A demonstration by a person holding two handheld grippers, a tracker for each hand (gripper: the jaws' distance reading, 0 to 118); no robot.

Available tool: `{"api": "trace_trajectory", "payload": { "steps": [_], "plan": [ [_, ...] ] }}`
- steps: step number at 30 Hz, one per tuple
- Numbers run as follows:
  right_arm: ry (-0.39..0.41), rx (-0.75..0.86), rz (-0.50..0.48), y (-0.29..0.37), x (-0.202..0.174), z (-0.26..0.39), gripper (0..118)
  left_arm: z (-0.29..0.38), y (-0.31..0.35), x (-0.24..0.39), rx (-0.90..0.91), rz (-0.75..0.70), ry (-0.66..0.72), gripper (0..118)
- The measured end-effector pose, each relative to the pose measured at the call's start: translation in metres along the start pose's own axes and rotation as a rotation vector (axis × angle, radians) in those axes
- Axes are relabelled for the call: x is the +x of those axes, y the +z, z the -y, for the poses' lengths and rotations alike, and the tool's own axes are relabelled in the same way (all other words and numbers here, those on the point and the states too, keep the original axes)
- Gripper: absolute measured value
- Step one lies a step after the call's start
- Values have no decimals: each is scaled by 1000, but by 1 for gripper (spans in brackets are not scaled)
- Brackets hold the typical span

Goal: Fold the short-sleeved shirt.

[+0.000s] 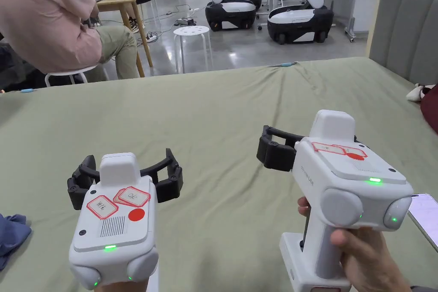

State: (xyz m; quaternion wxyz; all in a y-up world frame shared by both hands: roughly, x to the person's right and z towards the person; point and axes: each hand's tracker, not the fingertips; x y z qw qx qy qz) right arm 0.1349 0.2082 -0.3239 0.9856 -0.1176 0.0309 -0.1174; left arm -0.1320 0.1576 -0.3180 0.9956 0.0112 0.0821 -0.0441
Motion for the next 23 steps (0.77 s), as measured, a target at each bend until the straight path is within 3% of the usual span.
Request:
{"api": "trace_trajectory", "payload": {
  "steps": [2, 5, 7, 18, 23],
  "plan": [
    [21, 27, 9, 1, 0, 3, 118, 0, 1, 0, 2, 2, -4, 118],
    [149, 19, 38, 0, -3, 7, 118, 1, 2, 1, 2, 2, -9, 118],
    [184, 24, 47, 1, -6, 9, 118, 1, 1, 0, -4, 3, -5, 118],
    [182, 3, 12, -2, -12, 11, 118, 4, 1, 3, -20, 13, -18, 118],
    [121, -34, -6, -3, -6, 14, 118, 1, 0, 3, -28, 15, 5, 118]
  ]
}}
